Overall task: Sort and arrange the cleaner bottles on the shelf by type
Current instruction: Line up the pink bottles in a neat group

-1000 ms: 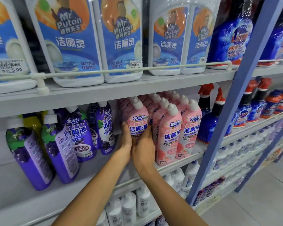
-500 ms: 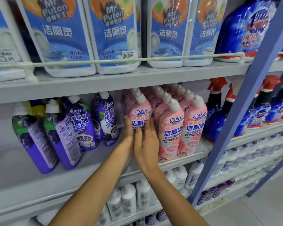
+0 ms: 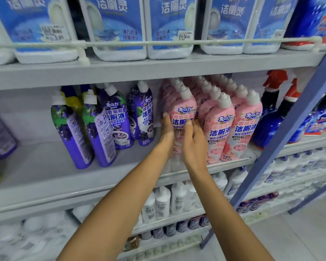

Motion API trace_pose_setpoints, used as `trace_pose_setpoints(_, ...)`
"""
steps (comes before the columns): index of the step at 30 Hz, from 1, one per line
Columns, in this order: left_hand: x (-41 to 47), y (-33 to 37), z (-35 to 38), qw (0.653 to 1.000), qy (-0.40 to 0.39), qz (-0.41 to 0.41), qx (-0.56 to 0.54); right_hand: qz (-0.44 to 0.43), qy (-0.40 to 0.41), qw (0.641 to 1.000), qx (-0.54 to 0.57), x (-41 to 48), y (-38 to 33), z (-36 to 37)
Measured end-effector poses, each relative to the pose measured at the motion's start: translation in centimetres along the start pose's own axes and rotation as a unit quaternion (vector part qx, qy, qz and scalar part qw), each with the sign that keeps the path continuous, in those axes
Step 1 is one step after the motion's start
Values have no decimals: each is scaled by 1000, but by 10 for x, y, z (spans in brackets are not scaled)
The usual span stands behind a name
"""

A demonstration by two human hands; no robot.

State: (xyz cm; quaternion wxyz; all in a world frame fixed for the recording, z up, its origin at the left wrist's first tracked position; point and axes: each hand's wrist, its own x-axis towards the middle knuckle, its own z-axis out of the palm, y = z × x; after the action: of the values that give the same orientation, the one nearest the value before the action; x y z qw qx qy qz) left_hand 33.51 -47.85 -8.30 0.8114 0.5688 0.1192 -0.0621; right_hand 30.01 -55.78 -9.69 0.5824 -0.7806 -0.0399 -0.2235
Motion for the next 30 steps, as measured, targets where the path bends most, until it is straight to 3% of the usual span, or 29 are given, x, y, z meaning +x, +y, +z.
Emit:
trace_pose_setpoints(4,-30,15,-26,999,0,28,-40,93,-29,991,87,-19,-13,-13)
trace_pose_setpoints(8,-83,35,-80,996,21,89,3,129,-31,985,111,-48,-37,-14)
trace_pose_setpoints(16,-170,59,-217,987,49,152,27,124,-55,972,191,-120,-84,35)
trace_pose_setpoints(20,-190,68,-261,974,135,177,33,123,-94,968,199,-135,-95,71)
trace_pose_setpoints(25,-182,84,-286,961,201,174,71,109,-124,968,191,-121,-122,113)
trace_pose_setpoints(30,-152,89,-275,959,197,162,124,67,-147,979,122,-90,-124,159)
